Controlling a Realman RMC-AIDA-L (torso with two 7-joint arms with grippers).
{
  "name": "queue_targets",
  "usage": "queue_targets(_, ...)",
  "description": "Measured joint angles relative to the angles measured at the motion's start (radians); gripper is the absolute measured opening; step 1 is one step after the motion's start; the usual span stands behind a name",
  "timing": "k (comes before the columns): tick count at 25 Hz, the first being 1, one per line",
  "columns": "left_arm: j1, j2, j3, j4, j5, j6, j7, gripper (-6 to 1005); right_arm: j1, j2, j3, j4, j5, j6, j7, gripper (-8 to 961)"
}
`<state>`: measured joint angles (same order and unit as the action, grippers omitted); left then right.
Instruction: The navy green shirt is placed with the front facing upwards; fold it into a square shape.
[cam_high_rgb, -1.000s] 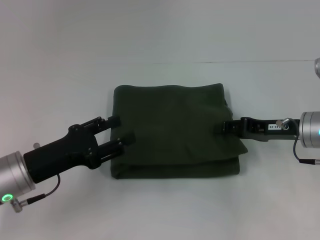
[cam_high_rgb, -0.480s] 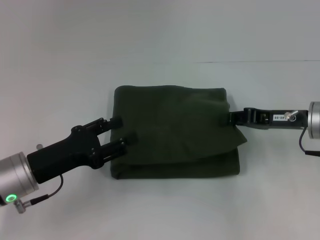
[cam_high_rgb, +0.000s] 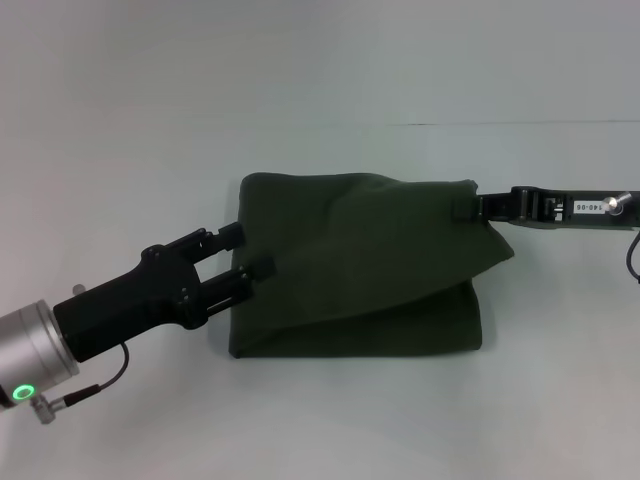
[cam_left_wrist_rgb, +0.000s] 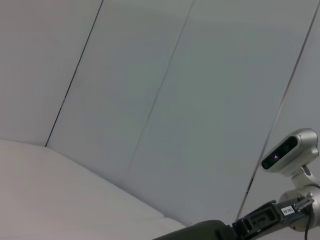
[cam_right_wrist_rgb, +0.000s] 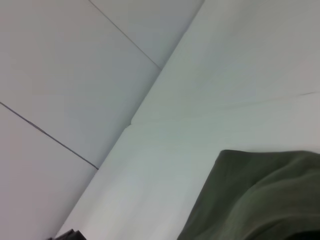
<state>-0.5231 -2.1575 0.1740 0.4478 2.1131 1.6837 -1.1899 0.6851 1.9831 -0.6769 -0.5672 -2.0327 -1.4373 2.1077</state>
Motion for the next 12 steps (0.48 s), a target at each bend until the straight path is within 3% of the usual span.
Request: queue_targets(12, -0.002, -0.004, 0.004, 0.000, -0.015, -0.006, -0.009, 675, -0.050, 0.014, -0.009, 0.063, -0.068, 0.088, -0.007, 94)
